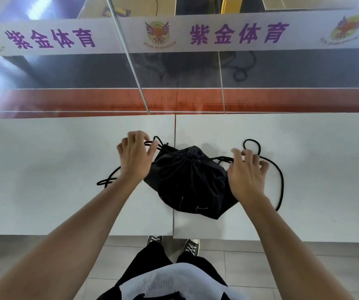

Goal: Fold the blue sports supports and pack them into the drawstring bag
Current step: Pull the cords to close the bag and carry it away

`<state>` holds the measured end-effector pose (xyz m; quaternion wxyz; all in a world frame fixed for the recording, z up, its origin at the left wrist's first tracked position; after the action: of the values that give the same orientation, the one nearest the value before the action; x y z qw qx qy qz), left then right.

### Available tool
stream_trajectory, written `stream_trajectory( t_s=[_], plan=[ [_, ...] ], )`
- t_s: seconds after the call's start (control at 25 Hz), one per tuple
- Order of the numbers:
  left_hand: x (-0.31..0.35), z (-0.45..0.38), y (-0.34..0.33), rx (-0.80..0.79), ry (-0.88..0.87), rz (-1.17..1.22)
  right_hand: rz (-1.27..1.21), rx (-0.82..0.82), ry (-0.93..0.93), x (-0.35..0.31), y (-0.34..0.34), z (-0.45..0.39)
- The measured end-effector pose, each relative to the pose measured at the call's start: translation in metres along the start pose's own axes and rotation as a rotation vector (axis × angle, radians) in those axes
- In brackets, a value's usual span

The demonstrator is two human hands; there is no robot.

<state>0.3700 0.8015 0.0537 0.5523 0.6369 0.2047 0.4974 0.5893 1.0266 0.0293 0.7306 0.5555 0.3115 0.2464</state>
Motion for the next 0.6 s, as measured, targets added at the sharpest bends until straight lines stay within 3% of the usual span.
stream_trajectory(
  t_s=[0.08, 0.12, 0.24, 0.32, 0.4, 0.6],
  plan=[
    [0.005, 0.020, 0.010, 0.157, -0.070, 0.017, -0.170, 0.130, -0.011, -0.004, 0.003, 0.020],
    [0.006, 0.031, 0.002, 0.112, -0.134, 0.016, -0.262, 0.109, 0.022, -0.008, -0.005, 0.031],
    [-0.017, 0.052, -0.053, -0.345, -0.035, 0.072, -0.415, -0.258, 0.017, -0.018, -0.059, 0.052],
    [-0.032, 0.059, -0.075, -0.489, 0.032, 0.160, -0.453, -0.354, -0.009, -0.014, -0.081, 0.059],
    [-0.035, 0.060, -0.075, -0.440, -0.006, 0.225, -0.557, -0.283, -0.004, -0.011, -0.079, 0.059],
    [-0.041, 0.079, -0.031, -0.206, 0.087, 0.550, -0.748, -0.109, 0.044, -0.024, -0.028, 0.042]
  ],
)
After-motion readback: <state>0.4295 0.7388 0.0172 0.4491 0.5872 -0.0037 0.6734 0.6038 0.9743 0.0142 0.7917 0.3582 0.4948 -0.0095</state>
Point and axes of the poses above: each hand's wrist, its own z-axis away from the middle knuckle, its own y-axis out of the back of the hand, x = y × z, the point moved 7 cm from there along -z, towards the middle knuckle, and after that the axes turned 10 degrees about -x, right-handed, at the moved point
